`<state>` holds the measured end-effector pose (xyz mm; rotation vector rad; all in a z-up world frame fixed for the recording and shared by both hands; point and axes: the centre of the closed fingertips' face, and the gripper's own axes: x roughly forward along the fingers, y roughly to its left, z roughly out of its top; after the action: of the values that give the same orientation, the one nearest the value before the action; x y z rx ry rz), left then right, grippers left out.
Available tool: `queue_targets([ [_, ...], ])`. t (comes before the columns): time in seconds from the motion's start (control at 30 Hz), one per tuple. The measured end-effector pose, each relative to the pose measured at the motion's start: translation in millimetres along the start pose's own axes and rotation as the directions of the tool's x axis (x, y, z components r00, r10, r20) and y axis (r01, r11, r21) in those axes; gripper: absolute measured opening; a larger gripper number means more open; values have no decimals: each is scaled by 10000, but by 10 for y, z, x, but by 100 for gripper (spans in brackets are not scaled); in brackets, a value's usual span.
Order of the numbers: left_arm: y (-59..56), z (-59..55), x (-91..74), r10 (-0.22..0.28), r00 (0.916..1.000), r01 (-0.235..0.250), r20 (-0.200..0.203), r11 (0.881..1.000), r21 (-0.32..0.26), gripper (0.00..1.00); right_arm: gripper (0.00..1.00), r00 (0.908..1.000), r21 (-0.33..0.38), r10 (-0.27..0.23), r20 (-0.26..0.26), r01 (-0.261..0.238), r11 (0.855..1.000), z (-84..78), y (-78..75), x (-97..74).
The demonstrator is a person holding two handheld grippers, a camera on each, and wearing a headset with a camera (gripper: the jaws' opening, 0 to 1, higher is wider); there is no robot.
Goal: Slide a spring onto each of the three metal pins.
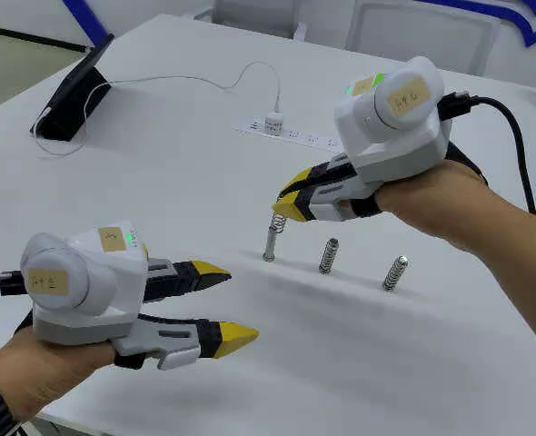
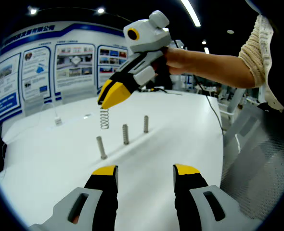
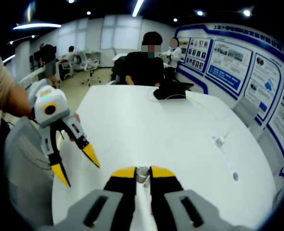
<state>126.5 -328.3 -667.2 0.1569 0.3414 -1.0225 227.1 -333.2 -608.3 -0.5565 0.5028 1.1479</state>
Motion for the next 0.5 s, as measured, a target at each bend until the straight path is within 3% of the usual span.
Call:
queue_targets([
  [0.27, 10, -22, -13, 24, 10000, -24, -46, 10000, -60, 46, 12, 9997, 322, -236, -114, 240, 9992, -66, -137, 123],
  [0.5, 24, -52, -21, 35, 9999, -37, -113, 9999, -127, 46, 12, 9992, 491, -198, -361, 216, 9986, -160, -160, 218],
])
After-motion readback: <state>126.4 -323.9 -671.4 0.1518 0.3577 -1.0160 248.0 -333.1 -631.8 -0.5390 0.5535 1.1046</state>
